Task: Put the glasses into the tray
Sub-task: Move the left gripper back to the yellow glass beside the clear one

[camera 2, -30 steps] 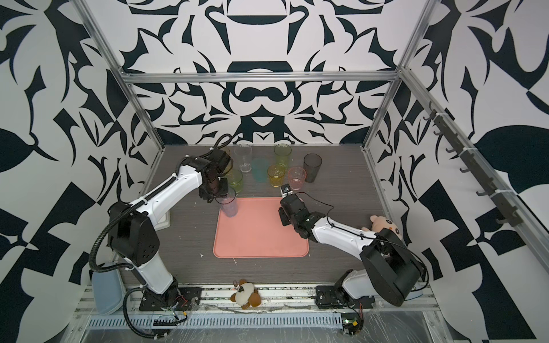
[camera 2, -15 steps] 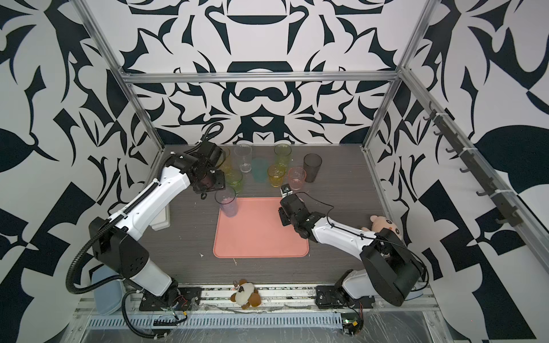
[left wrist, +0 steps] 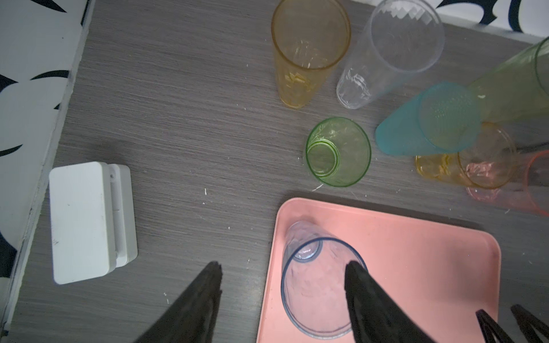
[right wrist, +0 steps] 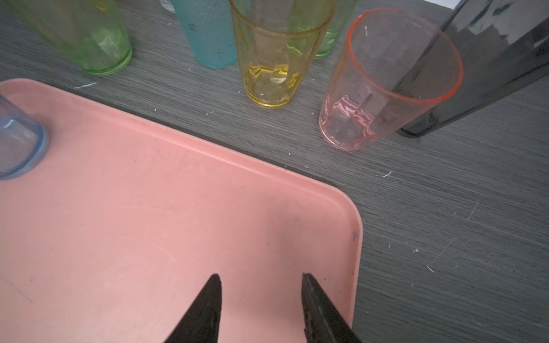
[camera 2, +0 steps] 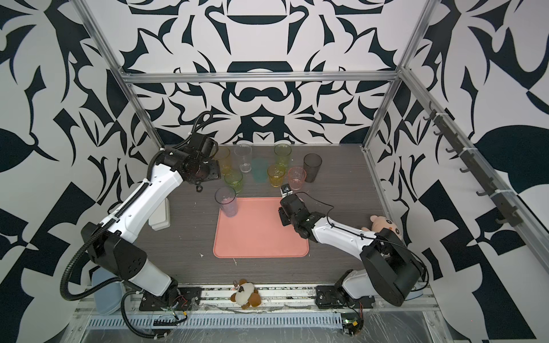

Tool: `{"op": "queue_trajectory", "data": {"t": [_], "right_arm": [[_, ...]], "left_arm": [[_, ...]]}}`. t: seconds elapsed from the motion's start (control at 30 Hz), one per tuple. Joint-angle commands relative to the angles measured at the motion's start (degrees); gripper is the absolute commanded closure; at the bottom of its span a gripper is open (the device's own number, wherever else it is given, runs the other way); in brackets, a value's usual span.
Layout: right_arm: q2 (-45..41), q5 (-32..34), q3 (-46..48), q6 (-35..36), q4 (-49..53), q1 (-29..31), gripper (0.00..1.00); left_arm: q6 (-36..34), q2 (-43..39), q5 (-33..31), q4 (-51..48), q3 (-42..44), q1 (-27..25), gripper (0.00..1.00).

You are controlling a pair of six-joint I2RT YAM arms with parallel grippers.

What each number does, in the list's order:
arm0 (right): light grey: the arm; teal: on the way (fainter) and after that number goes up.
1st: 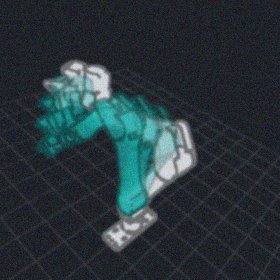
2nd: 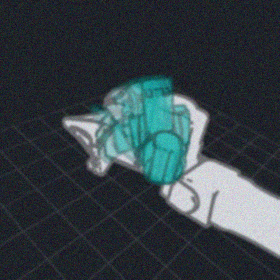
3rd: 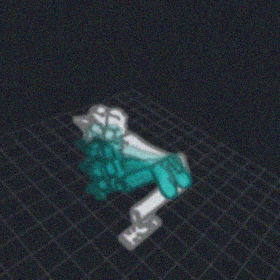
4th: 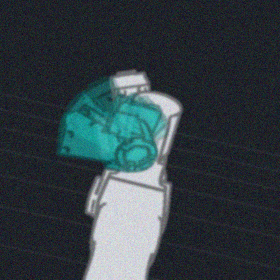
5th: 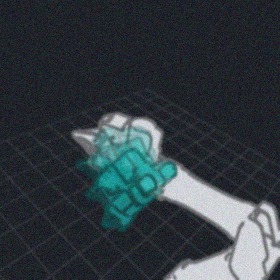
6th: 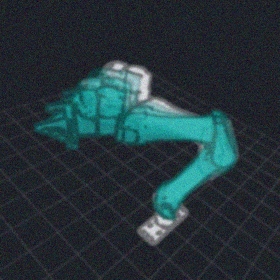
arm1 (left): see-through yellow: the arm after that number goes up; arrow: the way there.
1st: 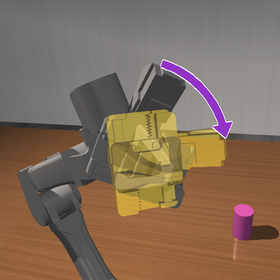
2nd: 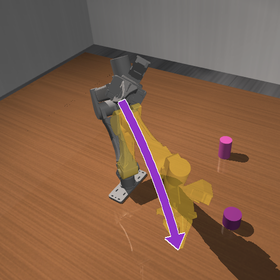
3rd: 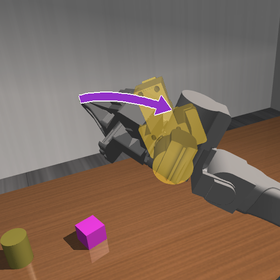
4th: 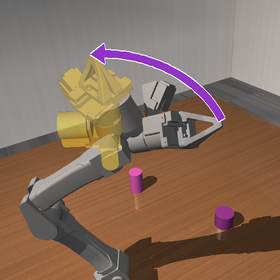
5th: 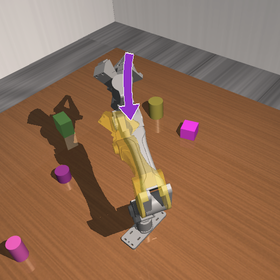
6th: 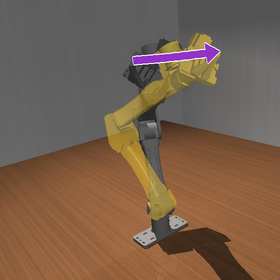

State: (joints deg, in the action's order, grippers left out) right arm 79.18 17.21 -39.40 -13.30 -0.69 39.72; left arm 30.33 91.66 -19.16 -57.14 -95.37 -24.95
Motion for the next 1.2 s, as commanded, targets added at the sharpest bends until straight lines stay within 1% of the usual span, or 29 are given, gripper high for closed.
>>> {"op": "queue_trajectory", "data": {"t": [0.0,0.17,0.3,0.5,0.8,1.17], "right_arm": [[-1.53,0.68,-1.20,0.41,-1.41,-0.08,0.52],[-1.46,0.36,-1.28,0.39,-1.35,-0.08,0.52],[-1.74,0.52,-1.12,0.38,-1.40,-0.07,0.52],[-1.46,0.63,-1.30,0.51,-1.40,-0.08,0.52],[-1.40,0.80,-1.41,0.55,-1.16,-0.09,0.52],[-0.95,1.95,-1.61,0.49,-0.80,-0.08,0.52]], "left_arm": [[-0.34,-0.35,-0.73,3.64,-2.35,1.59,0.29],[-0.09,2.11,2.87,7.34,-3.46,5.06,0.29],[-0.09,6.02,4.00,7.43,-7.30,6.86,0.29],[-0.02,12.68,4.40,6.83,-13.35,8.11,0.29],[1.00,20.99,5.77,7.18,-19.42,10.05,0.29],[1.74,27.72,6.60,6.70,-24.51,11.57,0.30]]}}
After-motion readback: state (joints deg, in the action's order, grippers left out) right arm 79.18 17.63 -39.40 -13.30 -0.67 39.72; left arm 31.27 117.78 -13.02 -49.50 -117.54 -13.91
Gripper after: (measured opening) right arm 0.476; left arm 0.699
